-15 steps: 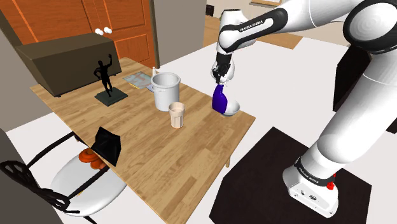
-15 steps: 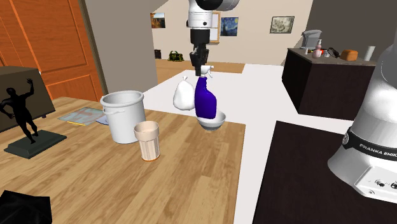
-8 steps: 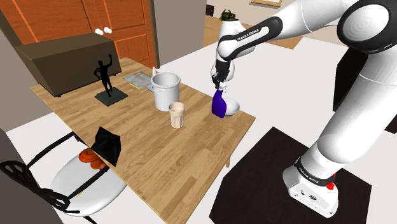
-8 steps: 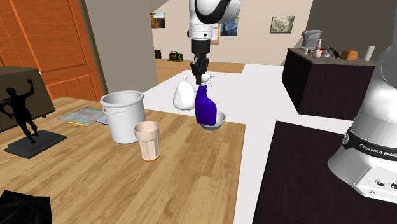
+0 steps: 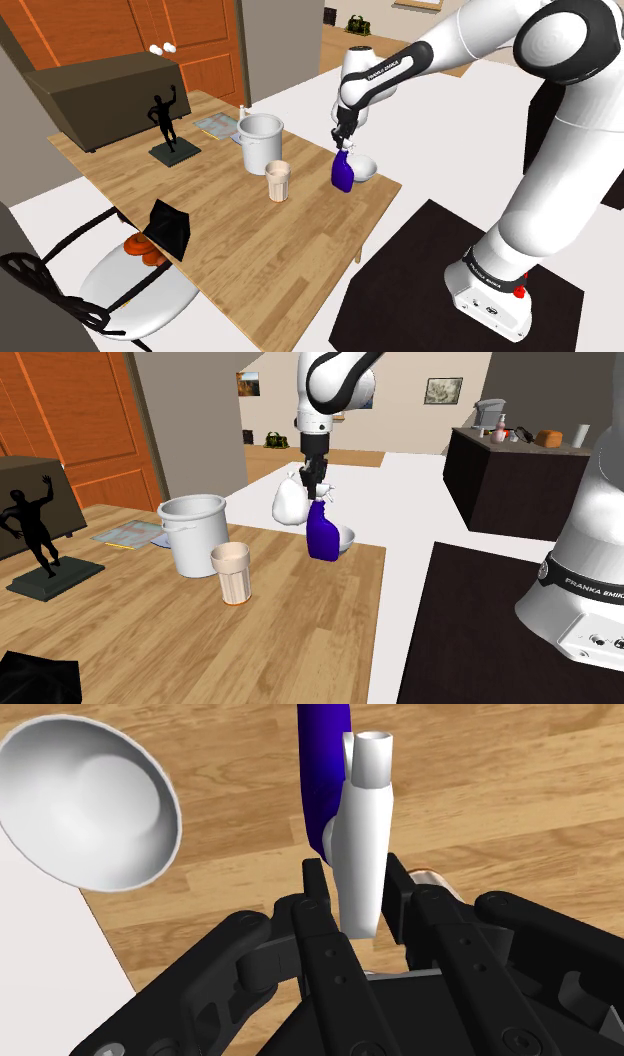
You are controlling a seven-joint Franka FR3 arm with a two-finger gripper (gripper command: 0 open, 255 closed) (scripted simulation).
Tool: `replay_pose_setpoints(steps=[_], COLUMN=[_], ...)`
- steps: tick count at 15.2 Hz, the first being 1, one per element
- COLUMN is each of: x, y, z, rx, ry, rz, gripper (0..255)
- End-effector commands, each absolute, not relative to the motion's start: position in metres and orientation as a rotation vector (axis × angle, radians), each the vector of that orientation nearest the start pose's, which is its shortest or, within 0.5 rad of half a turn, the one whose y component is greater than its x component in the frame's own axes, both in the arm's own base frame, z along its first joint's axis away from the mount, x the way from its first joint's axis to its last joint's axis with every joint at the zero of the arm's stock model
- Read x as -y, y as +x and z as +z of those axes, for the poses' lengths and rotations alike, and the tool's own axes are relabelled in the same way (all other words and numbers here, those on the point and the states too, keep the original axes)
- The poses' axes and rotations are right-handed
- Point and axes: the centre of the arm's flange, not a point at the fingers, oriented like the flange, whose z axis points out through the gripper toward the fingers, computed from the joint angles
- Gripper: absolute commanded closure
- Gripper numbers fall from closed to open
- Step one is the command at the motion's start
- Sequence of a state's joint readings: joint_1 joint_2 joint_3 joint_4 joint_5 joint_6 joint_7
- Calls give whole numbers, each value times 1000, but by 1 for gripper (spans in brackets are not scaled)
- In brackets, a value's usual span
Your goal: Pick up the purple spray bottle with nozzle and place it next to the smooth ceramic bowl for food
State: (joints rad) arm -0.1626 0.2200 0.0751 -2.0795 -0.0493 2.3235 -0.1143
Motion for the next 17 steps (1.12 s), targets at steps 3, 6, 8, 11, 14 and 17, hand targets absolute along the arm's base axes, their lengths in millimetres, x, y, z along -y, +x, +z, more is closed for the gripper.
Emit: replay_pose_setpoints(steps=[3,6,8,11,14,17], x=[52,52,52,52,52,52], y=[579,579,579,579,579,579], z=[304,288,277,262,246,230], rx=[92,92,92,92,92,92], ry=[-3163,-3163,-3163,-3163,-3163,-3163], rz=[-37,-37,-37,-37,-37,-37], gripper=[255,255,255,255,255,255])
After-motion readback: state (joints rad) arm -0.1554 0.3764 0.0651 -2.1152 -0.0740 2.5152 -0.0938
